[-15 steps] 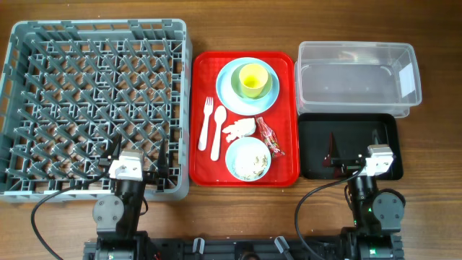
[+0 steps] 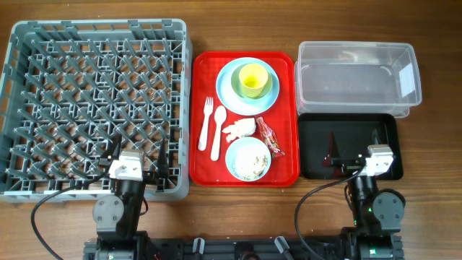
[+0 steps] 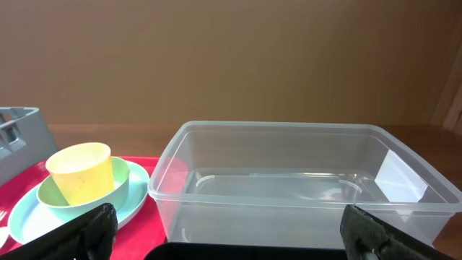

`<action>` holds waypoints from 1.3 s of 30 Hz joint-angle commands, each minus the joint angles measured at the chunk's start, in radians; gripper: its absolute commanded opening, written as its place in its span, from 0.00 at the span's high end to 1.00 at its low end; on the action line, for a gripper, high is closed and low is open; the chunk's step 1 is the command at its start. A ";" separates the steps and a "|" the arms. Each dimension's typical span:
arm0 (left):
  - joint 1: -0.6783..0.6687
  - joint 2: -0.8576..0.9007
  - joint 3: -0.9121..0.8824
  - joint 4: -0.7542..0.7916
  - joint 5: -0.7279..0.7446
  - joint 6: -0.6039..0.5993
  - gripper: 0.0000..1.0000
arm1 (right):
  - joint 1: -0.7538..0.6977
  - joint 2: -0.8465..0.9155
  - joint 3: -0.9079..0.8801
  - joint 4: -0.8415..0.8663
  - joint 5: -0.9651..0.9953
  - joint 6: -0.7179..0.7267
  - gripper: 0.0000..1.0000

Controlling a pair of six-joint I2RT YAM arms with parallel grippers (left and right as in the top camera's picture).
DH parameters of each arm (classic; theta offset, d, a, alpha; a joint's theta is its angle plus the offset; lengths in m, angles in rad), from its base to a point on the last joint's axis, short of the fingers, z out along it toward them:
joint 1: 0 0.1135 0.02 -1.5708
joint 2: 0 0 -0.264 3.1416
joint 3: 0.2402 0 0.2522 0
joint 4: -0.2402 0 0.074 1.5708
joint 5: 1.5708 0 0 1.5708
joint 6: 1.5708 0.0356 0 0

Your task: Sort waste into correct bins and load items into the dishwasher rack

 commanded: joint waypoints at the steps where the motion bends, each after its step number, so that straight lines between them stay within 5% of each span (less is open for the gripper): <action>1: -0.005 -0.007 -0.004 -0.007 -0.013 -0.010 0.00 | 0.004 0.000 -0.002 0.003 -0.009 -0.004 0.00; 39: -0.005 -0.007 -0.004 0.006 -0.013 0.008 0.00 | 0.004 0.000 -0.002 0.003 -0.009 -0.004 0.00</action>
